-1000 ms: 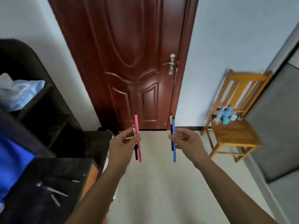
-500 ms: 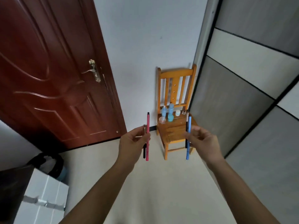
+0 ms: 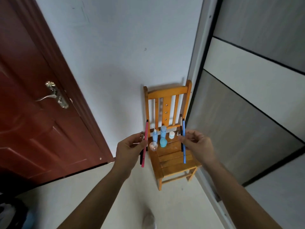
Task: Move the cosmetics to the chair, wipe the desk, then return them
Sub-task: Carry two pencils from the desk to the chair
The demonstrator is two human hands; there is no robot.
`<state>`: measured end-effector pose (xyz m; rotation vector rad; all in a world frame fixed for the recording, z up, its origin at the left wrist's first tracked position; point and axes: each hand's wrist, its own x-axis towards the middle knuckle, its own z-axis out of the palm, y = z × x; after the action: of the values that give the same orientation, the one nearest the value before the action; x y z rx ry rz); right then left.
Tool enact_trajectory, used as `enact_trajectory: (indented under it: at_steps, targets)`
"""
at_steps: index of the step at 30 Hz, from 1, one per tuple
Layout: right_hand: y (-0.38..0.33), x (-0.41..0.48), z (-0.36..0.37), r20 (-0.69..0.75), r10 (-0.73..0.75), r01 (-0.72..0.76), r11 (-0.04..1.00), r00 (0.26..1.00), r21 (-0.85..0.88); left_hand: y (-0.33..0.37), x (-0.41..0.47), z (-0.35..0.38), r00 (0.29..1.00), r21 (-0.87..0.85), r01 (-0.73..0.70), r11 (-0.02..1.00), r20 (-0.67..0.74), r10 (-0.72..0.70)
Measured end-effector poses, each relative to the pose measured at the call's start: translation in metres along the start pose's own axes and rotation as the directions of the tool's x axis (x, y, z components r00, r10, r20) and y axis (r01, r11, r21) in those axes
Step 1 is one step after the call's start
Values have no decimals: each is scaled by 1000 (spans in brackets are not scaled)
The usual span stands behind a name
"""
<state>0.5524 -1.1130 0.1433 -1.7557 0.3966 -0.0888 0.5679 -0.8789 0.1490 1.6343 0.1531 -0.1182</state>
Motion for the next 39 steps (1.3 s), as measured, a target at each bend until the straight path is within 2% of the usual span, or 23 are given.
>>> enact_trajectory:
  at_steps: [5, 9, 15, 19, 25, 33, 36, 39]
  targets:
    - [-7, 96, 4, 15, 33, -31, 995, 999, -99, 9, 99, 39, 996, 39, 66, 997, 50, -68]
    - [17, 154, -4, 28, 73, -68, 985, 997, -159, -9, 153, 76, 985, 50, 167, 985, 39, -169]
    - [68, 247, -8, 113, 181, -158, 970, 977, -187, -58, 209, 123, 951, 81, 307, 948, -44, -305]
    - [111, 306, -2, 211, 242, -181, 945, 947, -271, -98, 237, 151, 913, 77, 390, 917, -156, -376]
    - [217, 367, 12, 343, 354, -207, 894, 870, -398, -193, 277, 180, 823, 47, 533, 845, -263, -504]
    - [378, 401, 59, 317, 496, -364, 845, 808, -393, -355, 323, 207, 725, 88, 672, 735, -282, -629]
    - [426, 403, 80, 307, 529, -389, 823, 791, -414, -407, 337, 216, 714, 128, 685, 718, -318, -624]
    - [460, 404, 95, 285, 528, -375, 811, 800, -449, -446, 347, 220, 737, 204, 661, 722, -357, -574]
